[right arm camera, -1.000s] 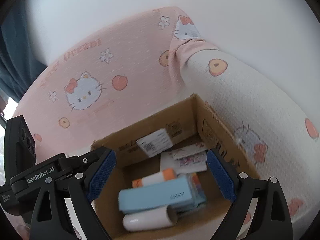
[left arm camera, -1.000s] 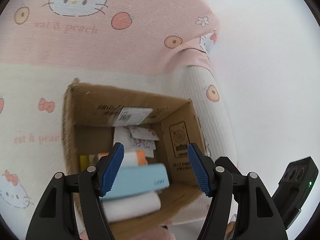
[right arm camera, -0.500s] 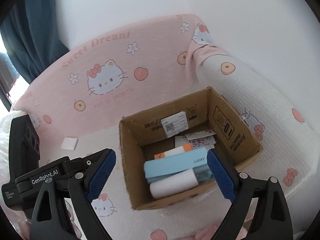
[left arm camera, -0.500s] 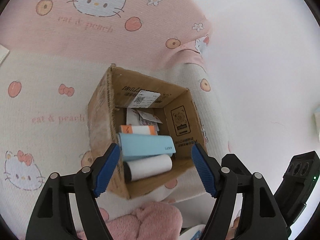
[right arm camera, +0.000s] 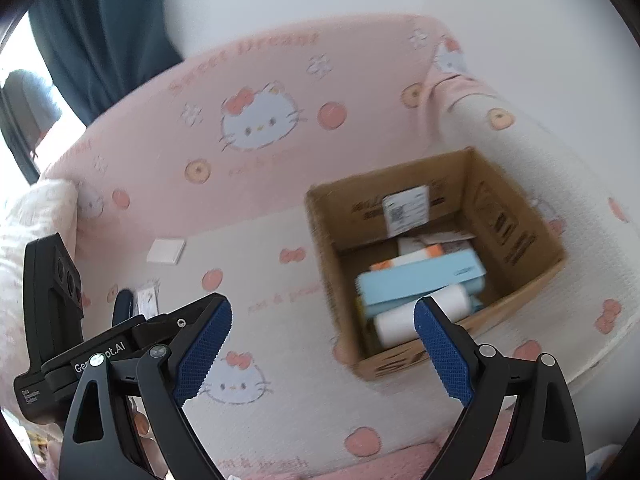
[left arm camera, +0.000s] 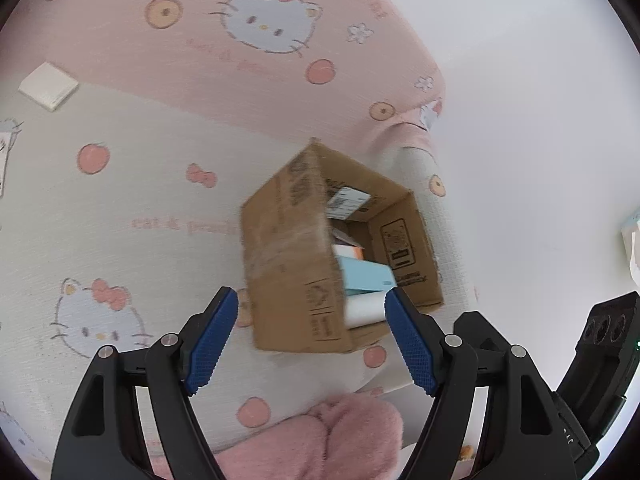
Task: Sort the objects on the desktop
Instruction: 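Withdraw the right gripper from the box back over the bed, then grasp the card with sticker sheet beside the glasses case using the right gripper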
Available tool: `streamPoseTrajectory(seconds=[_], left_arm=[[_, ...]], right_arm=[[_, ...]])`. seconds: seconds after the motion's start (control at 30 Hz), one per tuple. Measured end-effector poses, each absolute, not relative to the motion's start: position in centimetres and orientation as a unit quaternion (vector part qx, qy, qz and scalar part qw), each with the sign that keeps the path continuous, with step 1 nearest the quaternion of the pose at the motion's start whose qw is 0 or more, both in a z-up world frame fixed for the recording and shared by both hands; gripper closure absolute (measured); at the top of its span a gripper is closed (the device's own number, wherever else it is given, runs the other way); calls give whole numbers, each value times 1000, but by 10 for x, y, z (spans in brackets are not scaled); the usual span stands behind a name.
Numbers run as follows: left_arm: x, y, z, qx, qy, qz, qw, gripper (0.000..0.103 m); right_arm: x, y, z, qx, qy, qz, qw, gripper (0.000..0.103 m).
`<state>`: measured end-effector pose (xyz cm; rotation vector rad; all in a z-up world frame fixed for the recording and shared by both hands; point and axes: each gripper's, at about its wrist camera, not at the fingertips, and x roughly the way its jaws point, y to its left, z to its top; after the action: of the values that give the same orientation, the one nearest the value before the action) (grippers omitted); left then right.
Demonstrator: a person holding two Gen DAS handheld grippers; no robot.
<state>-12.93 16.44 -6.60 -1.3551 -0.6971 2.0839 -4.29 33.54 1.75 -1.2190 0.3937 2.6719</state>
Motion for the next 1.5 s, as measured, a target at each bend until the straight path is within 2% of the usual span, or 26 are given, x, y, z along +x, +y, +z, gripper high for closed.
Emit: streamPoseTrajectory(seconds=[0.4,0.53,0.73,0.93,1.07,1.2,1.5], left_arm=[[-120,53,-127,-488,-290,800,193,24],[-120,19,-149,-499,-340,776,182,24],[-127,-24,-177,-497,-382,764,155,24],[-133,-73,-209,-488,-414,762,99,24],[-144,-107,-228,-485,-403,774,52,24],[-154,-138,-249,-484,-400,779,14,24],[-174,-176,-276,-459,-453,763,-51,24]], right_arm=[[-73,246,-61,-463,106,880,18,11],[-80,216,-93,-494,110,862,-14,11],[-95,185,-109,-516,80,852,-35,11],[-136,165,-132,-530,132,835,-64,11],[-167,144,-157,-542,169,818,-87,11],[-197,119,-186,-561,181,801,-105,11],[-251,66,-234,-583,200,773,-153,11]])
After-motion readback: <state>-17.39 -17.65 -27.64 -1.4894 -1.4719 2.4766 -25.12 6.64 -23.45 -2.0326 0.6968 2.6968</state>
